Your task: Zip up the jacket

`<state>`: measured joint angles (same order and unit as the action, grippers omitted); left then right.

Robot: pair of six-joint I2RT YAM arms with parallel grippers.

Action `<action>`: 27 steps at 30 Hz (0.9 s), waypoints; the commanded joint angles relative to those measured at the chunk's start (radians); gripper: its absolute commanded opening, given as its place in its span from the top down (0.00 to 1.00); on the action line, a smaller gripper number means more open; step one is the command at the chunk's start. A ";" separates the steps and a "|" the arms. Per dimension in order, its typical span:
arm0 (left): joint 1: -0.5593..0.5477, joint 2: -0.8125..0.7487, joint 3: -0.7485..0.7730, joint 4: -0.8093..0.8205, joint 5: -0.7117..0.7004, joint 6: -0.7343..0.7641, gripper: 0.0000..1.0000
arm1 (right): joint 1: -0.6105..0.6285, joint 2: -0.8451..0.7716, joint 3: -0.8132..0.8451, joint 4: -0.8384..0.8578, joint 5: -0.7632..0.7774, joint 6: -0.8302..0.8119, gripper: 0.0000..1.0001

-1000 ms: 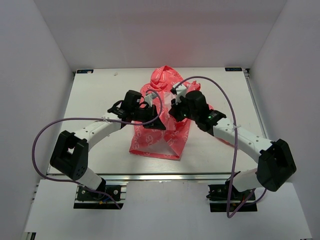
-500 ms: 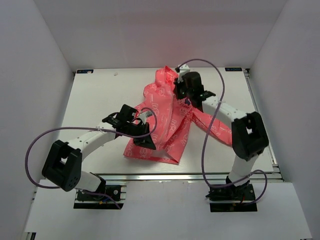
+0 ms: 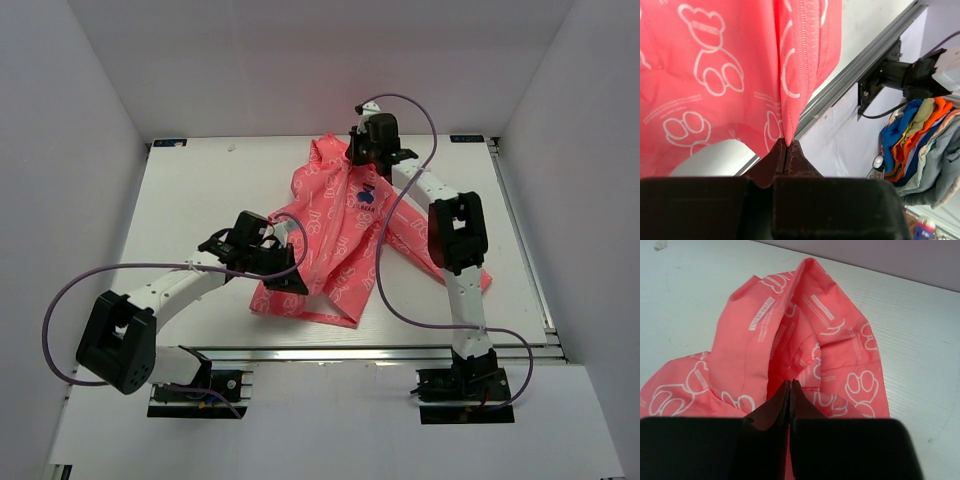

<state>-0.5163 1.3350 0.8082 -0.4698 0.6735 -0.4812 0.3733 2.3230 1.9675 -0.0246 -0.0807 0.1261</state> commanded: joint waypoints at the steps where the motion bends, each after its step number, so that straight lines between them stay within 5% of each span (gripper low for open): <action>1: -0.024 0.003 0.003 -0.161 0.046 -0.011 1.00 | -0.066 -0.046 0.071 0.180 -0.014 -0.010 1.00; 4: -0.024 0.041 0.045 -0.177 0.017 0.006 0.66 | -0.066 -0.083 0.031 0.161 -0.156 -0.040 1.00; 6: -0.024 0.058 0.092 -0.213 -0.011 0.018 0.25 | -0.068 -0.112 0.030 0.105 -0.218 -0.051 0.60; 7: -0.024 0.062 0.132 -0.223 -0.040 0.024 0.03 | -0.068 -0.138 0.031 0.074 -0.255 -0.059 0.11; 13: 0.002 0.092 0.399 -0.374 -0.323 0.044 0.02 | -0.103 -0.355 -0.213 -0.021 -0.231 0.013 0.11; 18: 0.102 0.185 0.482 -0.285 -0.535 0.009 0.02 | -0.154 -0.526 -0.439 -0.187 -0.168 0.081 0.11; 27: 0.148 0.558 0.640 -0.008 -0.468 0.007 0.02 | -0.152 -0.564 -0.714 -0.301 -0.171 0.021 0.11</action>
<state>-0.3580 1.8679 1.3781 -0.5800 0.1905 -0.4820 0.2138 1.7424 1.2854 -0.2703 -0.2382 0.1688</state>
